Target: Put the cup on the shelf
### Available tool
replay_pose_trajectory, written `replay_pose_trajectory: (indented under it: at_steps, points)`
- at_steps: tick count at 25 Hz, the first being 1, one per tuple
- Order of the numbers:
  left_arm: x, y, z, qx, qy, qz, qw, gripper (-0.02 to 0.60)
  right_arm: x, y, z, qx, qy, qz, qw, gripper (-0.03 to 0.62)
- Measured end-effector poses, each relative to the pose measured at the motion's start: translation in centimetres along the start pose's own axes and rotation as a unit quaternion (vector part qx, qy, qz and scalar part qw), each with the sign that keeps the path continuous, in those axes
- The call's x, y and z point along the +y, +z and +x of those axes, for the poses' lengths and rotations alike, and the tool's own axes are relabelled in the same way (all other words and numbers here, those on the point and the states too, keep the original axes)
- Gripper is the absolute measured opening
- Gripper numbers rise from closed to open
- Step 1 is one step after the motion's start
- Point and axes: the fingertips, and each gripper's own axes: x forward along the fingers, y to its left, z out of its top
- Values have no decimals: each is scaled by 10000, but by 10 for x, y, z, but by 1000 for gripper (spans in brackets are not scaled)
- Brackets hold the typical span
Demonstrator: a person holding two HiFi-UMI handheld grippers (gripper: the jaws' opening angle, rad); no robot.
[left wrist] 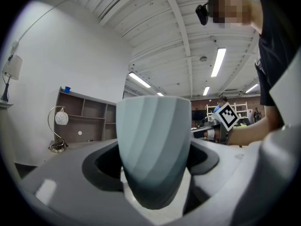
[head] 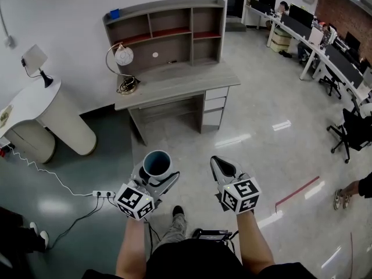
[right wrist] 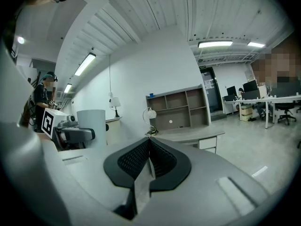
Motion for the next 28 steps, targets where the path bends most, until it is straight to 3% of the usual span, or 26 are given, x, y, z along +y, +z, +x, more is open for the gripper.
replay_pose_trajectory:
  at_steps: [20,28]
  points:
    - [161,10,81,-91,-349,-181,9992,370,-38,42,164,138,-337,-208,9991,14]
    - [202,10,101,-44,-481,-183,9987,370,-47,45,208,194,-410,-185,9988,14]
